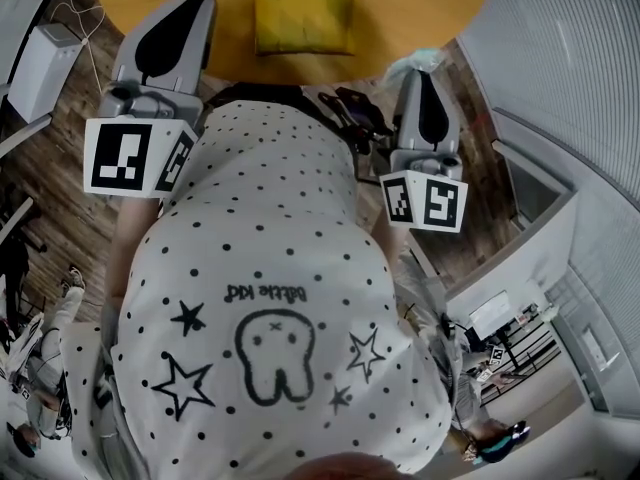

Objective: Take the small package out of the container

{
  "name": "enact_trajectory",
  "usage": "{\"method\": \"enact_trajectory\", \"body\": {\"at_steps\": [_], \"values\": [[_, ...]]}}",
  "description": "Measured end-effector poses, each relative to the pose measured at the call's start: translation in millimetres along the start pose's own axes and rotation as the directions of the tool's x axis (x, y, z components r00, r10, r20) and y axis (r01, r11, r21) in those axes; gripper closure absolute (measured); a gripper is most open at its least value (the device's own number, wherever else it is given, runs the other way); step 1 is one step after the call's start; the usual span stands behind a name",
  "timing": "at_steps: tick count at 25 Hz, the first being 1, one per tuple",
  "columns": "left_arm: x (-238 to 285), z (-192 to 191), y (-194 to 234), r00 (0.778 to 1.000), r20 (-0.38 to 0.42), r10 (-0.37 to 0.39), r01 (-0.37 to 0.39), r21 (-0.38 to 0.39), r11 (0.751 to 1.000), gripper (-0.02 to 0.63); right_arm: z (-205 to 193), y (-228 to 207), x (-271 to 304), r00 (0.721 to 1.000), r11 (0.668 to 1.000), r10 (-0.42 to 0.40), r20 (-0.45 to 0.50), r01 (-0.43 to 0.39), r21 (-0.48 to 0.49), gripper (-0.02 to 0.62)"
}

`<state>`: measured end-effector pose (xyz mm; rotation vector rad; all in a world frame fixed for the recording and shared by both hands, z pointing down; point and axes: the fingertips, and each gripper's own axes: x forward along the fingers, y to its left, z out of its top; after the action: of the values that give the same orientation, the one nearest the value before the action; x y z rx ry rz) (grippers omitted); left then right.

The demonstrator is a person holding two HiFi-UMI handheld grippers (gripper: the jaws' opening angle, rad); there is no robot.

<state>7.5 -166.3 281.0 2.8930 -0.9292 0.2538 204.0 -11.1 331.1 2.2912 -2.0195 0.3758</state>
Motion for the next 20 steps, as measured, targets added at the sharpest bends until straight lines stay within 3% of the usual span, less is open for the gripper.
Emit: {"method": "enact_trajectory", "body": {"at_steps": [20], "values": [[1.0, -0.4, -1.1, 1.000, 0.002, -0.006, 0.006, -0.007, 1.000, 0.603, -0.7, -1.8, -1.8, 1.000, 1.000, -0.010, 0.002, 0.010, -0.004, 0.591]]}}
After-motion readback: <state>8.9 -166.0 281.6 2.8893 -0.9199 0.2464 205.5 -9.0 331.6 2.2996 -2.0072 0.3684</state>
